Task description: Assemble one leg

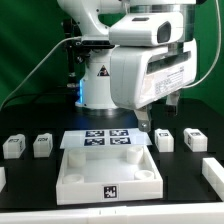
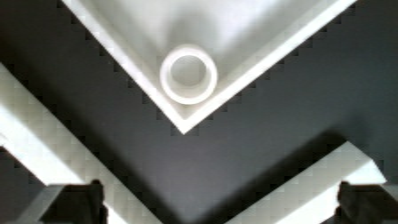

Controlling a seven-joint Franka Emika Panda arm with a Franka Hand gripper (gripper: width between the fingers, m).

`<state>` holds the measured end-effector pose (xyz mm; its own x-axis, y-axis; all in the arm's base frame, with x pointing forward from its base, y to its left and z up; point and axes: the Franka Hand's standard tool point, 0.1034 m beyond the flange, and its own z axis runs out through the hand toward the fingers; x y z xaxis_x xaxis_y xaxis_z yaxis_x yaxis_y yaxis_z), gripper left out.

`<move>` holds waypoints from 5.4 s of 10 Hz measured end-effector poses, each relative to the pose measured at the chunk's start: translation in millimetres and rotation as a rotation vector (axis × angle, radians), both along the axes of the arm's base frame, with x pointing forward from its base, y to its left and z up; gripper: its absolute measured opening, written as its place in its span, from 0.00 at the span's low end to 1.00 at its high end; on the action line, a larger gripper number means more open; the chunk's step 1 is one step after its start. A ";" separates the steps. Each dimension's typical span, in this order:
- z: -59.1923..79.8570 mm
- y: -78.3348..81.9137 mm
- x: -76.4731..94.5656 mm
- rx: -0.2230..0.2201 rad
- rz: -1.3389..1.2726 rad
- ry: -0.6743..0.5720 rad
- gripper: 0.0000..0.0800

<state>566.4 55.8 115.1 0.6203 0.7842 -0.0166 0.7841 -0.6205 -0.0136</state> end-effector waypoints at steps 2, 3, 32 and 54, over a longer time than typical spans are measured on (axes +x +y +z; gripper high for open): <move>-1.3 -0.1 -0.5 0.000 0.000 0.002 0.81; -1.3 -0.1 -0.4 0.000 0.000 0.002 0.81; -103.2 -86.0 -140.2 0.085 0.562 0.067 0.09; -108.9 5.5 -70.2 0.111 0.597 0.015 0.41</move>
Offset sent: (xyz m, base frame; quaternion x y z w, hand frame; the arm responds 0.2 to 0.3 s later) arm 0.0000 0.0000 0.0000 0.0000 0.0000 0.0000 1.0000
